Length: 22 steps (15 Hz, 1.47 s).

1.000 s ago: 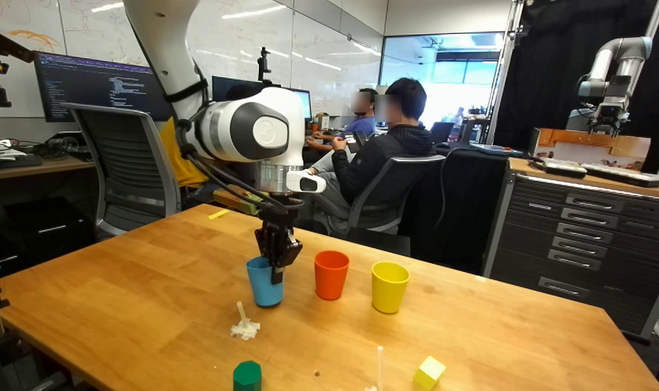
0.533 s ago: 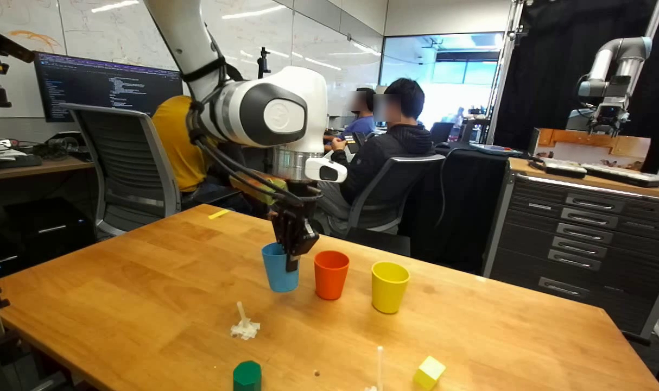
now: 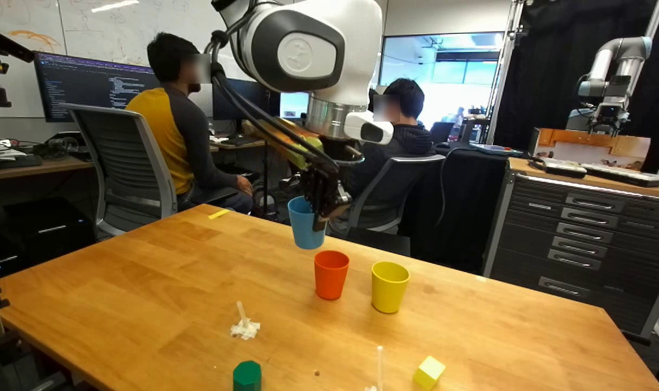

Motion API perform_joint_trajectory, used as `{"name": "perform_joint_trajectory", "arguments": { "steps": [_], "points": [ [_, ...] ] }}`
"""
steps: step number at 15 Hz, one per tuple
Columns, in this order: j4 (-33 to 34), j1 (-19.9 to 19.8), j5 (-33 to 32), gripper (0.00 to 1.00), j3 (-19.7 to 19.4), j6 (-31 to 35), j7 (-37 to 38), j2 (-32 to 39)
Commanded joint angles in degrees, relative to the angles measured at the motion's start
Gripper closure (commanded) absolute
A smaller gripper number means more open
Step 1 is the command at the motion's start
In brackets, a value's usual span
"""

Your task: Stack the cups into the orange cup

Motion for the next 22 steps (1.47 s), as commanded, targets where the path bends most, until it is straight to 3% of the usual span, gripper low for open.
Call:
{"name": "perform_joint_trajectory", "arguments": {
  "steps": [1, 12, 22],
  "points": [
    [-0.3, -2.4, 6.0, 0.95, 0.4, -3.5, -4.0, -4.0],
    [7.3, 0.5, 2.2, 0.95, -3.2, -6.9, 6.5, -2.5],
    [16.9, 1.1, -0.4, 0.95, -3.5, -11.8, 11.3, 5.6]
  ]
}}
